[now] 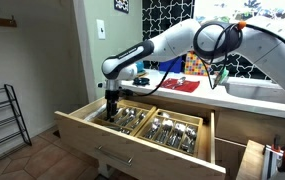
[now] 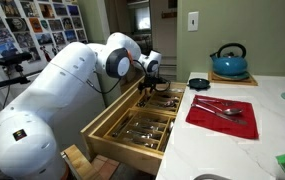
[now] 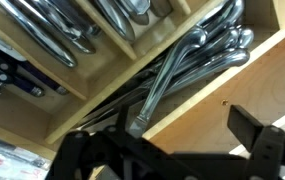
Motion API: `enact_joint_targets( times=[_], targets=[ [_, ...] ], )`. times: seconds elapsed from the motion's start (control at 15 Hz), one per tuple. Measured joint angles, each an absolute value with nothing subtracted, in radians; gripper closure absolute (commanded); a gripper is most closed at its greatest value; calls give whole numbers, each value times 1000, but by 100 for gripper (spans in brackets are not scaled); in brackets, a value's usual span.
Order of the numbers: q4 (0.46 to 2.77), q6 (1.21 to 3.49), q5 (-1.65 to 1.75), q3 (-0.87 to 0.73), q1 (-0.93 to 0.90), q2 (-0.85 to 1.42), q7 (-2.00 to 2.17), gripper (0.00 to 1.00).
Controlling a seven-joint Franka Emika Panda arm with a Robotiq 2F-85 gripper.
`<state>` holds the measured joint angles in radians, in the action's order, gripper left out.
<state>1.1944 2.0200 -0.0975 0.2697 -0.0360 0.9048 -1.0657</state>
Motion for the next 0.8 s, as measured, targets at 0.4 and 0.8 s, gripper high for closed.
enact_joint_targets(
  times=[0.4,0.8],
  targets=[
    [1080,1953,-101,274,-46,992,-1074,0],
    [977,1931,-101,276,-61,1070,-1076,33]
  ],
)
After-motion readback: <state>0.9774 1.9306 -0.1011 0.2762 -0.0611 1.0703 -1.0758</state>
